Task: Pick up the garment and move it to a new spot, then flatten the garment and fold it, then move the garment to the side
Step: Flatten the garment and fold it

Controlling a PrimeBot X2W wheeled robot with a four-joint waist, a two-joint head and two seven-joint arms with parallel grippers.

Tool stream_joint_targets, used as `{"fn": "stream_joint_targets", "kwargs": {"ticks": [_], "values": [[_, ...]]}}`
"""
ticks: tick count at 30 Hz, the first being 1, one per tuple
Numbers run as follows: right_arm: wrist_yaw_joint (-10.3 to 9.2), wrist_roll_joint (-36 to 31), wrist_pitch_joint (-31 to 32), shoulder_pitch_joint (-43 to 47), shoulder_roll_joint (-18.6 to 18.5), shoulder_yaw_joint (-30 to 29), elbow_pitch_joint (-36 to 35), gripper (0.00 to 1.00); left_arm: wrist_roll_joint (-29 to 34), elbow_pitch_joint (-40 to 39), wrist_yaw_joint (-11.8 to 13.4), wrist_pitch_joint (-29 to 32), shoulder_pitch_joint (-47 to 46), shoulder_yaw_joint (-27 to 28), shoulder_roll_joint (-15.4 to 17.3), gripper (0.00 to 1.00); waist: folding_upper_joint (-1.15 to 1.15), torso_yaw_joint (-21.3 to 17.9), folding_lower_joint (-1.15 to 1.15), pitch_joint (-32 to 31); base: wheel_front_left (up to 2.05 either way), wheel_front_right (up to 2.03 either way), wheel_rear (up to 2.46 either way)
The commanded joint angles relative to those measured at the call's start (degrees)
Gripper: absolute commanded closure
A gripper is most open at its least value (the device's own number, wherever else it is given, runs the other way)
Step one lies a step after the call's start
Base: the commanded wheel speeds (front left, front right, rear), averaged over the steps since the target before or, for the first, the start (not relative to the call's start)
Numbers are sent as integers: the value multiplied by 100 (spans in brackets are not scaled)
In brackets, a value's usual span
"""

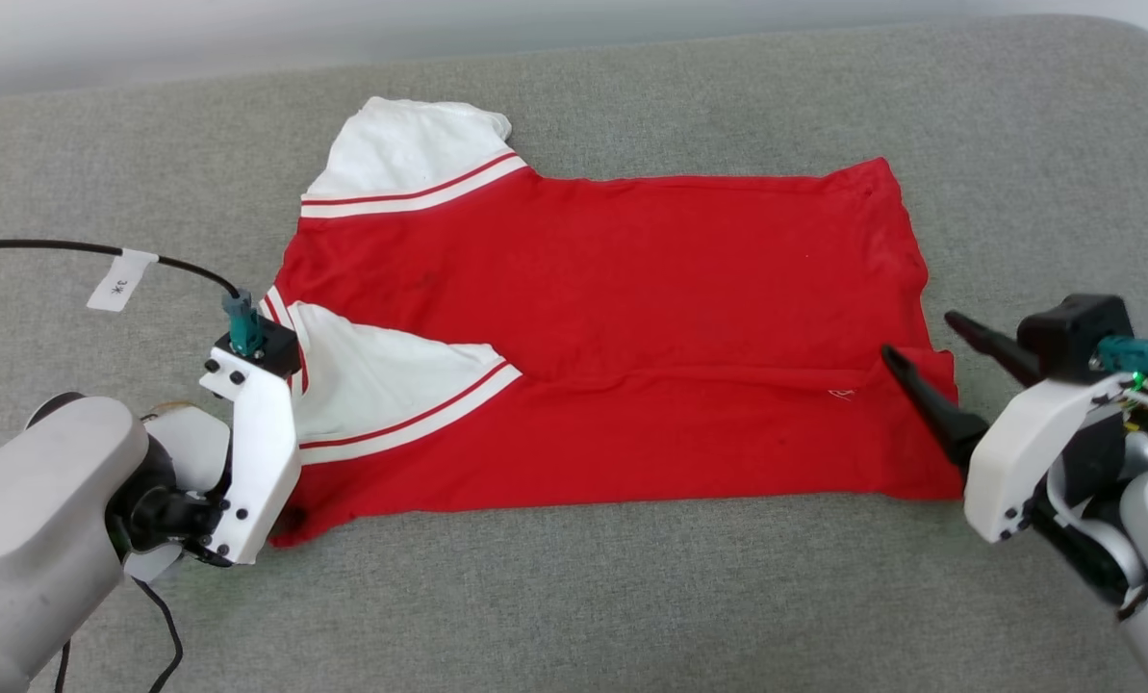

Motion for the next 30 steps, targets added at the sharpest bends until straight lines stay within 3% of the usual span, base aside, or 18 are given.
{"fn": "stream_joint_targets", "kwargs": {"ticks": [1, 9, 18, 22, 30], "values": [[-6, 8, -3, -142, -63, 4, -13, 0, 14, 82, -41, -16, 239, -160, -139, 100, 0, 2, 1, -13, 0, 0, 0], [-6, 108, 600, -603, -845, 371, -386, 0, 105, -255, -243, -374, 128, -162, 119, 100, 0, 103, 1, -256, 0, 0, 0], [-6, 1400, 3268, -1094, -1968, 1117, -945, 0, 68, -1000, -278, -630, 18, -155, 427, 100, 0, 265, 1, -339, 0, 0, 0], [-6, 1924, 4063, -1072, -1918, 1035, -747, 0, 122, -1115, -277, -697, -15, -174, 434, 100, 0, 376, 1, -235, 0, 0, 0], [-5, 2158, 4259, -715, -1180, 803, 16, 0, 199, -1127, -284, -786, -159, -216, 309, 100, 0, 540, 1, 21, 0, 0, 0]]}}
